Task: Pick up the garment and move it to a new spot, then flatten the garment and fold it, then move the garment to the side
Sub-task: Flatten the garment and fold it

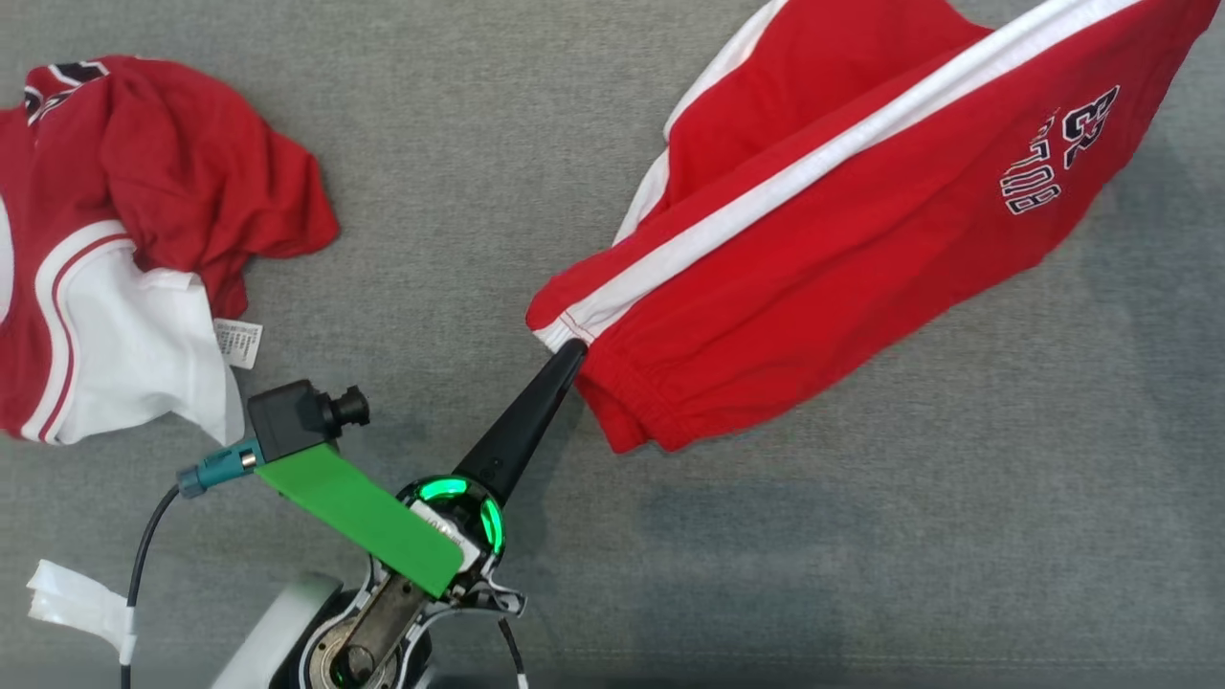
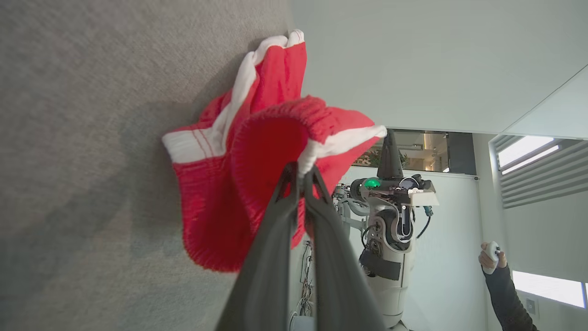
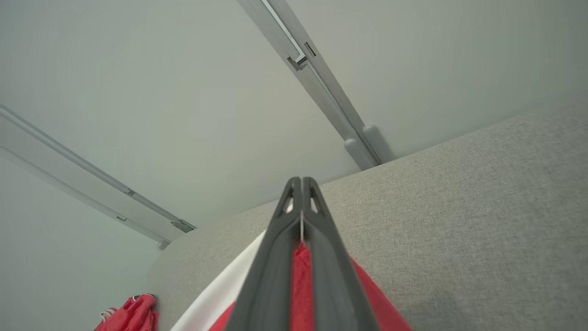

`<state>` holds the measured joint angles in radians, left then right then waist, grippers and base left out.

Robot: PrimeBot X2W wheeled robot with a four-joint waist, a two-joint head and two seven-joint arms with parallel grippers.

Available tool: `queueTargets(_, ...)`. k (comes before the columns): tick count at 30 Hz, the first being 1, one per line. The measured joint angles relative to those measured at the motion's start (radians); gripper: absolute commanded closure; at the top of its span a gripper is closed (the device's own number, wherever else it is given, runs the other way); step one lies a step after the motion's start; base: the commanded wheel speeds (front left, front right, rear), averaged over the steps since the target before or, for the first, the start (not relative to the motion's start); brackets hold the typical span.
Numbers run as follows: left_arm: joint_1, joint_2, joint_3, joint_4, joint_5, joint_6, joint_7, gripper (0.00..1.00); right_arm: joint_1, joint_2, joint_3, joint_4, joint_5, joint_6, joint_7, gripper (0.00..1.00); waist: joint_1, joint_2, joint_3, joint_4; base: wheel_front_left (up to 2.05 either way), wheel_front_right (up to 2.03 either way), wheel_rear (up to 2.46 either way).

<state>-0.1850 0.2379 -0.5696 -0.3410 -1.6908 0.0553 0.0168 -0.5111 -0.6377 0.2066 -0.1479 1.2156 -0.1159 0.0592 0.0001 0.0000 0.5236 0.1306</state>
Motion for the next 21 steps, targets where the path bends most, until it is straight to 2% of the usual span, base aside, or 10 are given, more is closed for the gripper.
queueTargets(10,-0.051,-0.07,-0.016,0.059,-0.059,0.011,0.023,1.0,-0.112,-0.001,0.073,0.132,-0.088,-0.001,0.043,1.0,0.0,0.0,0.066,0.14,0.0,0.0,0.0)
queueTargets(21,-0.093,-0.12,-0.022,0.091,-0.093,0.021,0.031,1.0,-0.228,0.064,0.145,0.235,-0.14,-0.008,0.065,1.0,0.0,0.0,0.106,0.239,0.0,0.0,0.0)
